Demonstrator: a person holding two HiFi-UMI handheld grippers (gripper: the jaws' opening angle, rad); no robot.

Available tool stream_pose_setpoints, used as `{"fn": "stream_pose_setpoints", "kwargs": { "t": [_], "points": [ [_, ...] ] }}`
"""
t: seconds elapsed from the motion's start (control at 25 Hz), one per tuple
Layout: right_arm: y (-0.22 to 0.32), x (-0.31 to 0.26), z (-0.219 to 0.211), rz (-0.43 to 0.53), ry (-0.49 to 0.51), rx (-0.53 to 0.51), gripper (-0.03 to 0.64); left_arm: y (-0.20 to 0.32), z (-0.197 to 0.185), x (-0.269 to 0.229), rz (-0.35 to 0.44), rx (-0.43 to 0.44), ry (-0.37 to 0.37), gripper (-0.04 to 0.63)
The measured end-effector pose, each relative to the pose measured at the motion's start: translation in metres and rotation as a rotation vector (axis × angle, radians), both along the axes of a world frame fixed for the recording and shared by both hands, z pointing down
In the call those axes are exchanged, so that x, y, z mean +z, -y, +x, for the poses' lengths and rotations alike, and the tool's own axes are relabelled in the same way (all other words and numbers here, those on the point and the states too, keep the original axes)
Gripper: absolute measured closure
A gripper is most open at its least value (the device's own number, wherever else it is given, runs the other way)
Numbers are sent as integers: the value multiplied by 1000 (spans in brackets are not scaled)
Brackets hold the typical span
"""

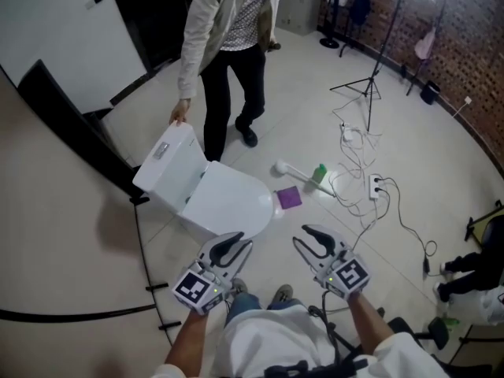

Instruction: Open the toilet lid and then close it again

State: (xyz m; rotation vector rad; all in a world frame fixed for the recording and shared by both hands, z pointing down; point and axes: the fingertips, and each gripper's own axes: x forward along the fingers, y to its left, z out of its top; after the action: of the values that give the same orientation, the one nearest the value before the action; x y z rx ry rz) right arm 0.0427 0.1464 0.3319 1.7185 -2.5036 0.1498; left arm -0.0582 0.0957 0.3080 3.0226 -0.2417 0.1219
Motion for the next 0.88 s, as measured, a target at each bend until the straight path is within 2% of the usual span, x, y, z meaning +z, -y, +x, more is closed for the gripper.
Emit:
{"fn": "stream_pose_setpoints", "kwargs": {
  "t": [0.28, 0.48, 0.88],
  "points": [
    [-2, -2, 3, 10, 6, -20, 488, -3, -1, -5, -19, -28, -8, 500],
    [-3, -2, 1, 21, 1, -64, 488, -5, -8, -7, 31, -86, -26, 500],
    [-16, -4, -3, 6, -42, -156, 488, -25, -35, -9, 48, -193, 2, 500]
  ]
}}
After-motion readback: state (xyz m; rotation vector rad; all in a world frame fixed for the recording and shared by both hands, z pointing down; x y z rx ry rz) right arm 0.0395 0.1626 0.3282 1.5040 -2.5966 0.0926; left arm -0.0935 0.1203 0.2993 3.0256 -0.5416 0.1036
